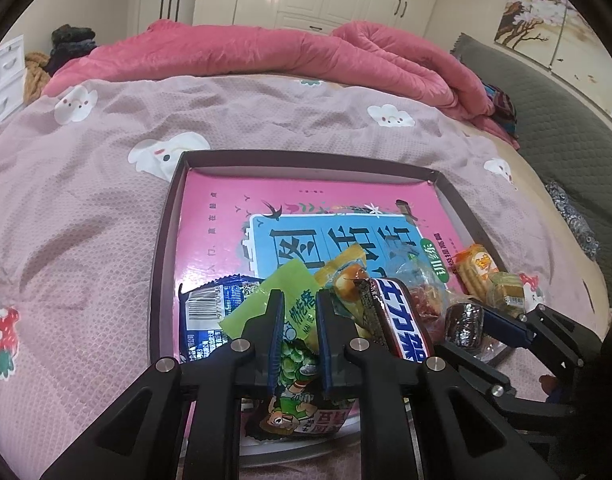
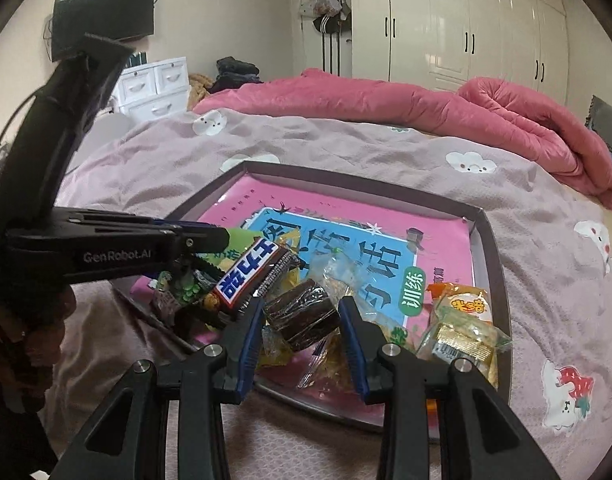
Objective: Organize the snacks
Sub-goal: 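Lift the pea bag and chocolate and carry both over the tray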
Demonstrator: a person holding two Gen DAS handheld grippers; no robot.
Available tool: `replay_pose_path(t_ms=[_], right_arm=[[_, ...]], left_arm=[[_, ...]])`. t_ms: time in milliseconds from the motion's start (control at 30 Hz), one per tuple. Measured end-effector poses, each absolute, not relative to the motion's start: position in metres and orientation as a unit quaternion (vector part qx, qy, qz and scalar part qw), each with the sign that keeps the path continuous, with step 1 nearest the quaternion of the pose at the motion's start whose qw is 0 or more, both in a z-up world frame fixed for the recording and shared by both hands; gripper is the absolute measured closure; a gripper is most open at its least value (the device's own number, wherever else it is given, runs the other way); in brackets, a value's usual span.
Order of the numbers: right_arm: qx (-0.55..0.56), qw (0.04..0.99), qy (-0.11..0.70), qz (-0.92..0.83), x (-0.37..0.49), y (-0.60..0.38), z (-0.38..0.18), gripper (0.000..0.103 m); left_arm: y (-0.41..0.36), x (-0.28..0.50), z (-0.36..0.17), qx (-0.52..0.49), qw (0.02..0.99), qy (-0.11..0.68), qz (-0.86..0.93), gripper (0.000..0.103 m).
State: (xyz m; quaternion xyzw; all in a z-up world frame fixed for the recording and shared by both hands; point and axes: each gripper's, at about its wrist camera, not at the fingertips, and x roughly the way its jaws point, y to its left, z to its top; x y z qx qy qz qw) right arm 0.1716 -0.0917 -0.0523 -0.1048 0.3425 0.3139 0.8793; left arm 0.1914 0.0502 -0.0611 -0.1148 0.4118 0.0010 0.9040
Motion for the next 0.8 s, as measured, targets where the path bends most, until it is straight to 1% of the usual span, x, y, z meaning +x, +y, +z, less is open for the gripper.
replay_pose_path(t_ms=[200,367,533,667,733,800], right_arm=[[-0.086,0.877,0.349,0.320,0.173,-0.095,-0.053,0.064],[-0.076,0.878,0.350,0.319,0.173,-0.098,-0.052,0.064],[-0.072,0.878,0.350,0.320,0.172,-0.100,-0.051,0.064],[-0.071,0.878,0.349,0.319,0.171,-0.101,-0.049,0.064],[-0.070,0.879,0.349,0.317,0.171,-0.102,-0.049,0.062],[-0.069,0.880,0.349,0.315,0.171,-0.103,-0.048,0.059]], left_arm=[[0.052,0.191,-0.060,-0.120,0.902,0.414,0.001,0.086],[0.056,0.191,-0.059,-0.133,0.899,0.418,0.001,0.081],[0.056,0.188,-0.058,-0.136,0.898,0.418,-0.001,0.065],[0.056,0.186,-0.057,-0.134,0.898,0.420,0.000,0.060],[0.056,0.185,-0.056,-0.133,0.898,0.420,0.000,0.054],[0.056,0.183,-0.055,-0.132,0.898,0.420,0.001,0.051]])
